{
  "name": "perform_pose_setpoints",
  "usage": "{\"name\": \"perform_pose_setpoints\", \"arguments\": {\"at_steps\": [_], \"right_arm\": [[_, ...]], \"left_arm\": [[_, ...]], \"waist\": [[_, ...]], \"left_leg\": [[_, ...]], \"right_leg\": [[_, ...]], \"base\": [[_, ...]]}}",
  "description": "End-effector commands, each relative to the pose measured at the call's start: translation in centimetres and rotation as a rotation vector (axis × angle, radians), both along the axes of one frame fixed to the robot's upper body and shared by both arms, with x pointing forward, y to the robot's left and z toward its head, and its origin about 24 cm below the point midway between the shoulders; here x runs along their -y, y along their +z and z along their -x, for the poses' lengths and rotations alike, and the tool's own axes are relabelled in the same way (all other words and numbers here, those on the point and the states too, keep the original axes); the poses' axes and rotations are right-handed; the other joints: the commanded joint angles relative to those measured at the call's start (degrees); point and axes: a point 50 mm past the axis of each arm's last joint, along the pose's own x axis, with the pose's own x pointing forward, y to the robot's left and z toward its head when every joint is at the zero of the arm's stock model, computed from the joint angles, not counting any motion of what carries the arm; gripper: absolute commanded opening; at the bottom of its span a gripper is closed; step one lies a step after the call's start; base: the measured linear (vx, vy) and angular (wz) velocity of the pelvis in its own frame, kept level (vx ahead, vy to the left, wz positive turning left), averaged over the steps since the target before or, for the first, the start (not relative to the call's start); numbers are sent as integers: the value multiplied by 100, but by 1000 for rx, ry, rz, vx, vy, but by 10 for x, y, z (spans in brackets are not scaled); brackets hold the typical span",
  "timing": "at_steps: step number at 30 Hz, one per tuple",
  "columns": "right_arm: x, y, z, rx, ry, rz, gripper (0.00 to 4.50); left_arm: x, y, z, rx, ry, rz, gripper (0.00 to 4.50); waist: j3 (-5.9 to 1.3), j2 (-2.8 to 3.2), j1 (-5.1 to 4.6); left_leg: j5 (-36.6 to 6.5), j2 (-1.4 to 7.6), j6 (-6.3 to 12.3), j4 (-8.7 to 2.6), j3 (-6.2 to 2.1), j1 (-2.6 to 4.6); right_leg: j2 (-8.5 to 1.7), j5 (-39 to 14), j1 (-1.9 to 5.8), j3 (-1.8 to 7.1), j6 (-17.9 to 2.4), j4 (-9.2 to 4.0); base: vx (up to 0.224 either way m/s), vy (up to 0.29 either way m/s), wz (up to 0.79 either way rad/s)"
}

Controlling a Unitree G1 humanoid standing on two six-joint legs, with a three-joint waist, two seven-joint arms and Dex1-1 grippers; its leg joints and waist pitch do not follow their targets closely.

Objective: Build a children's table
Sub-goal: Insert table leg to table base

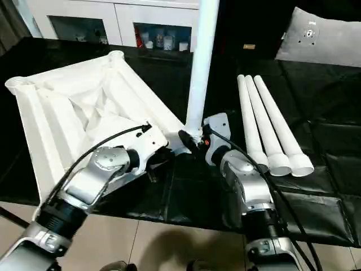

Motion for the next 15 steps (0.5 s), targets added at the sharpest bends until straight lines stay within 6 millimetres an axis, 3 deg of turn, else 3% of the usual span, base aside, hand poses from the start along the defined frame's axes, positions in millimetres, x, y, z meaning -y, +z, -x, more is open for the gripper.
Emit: {"name": "perform_pose_setpoints", "arguments": {"at_steps": [1,5,9,15], "right_arm": [[7,-3,8,0,93,28,418],[21,3,12,27,172,57,446],[33,15,13,51,246,56,446],[29,14,20,31,319,55,446]], "left_arm": [[-9,-7,2,-12,-47,-68,0],[-14,-8,6,-16,-121,-86,0],[-23,-12,9,-44,-187,-118,0],[-30,-15,12,-62,-213,-141,0]], "waist": [[-323,0,32],[-336,6,40],[-323,27,52],[-310,-6,46]], "left_leg": [[-702,407,473,-403,-161,-15],[-533,407,592,-385,-161,-33],[-511,420,701,-382,-160,-37],[-529,427,696,-388,-155,-36]], "right_leg": [[-559,-812,338,359,-1363,-449],[-551,-554,346,351,-1425,-409],[-560,-507,334,347,-1459,-409],[-558,-615,326,343,-1475,-411]], "base": [[0,0,0],[0,0,0],[0,0,0],[0,0,0]]}}
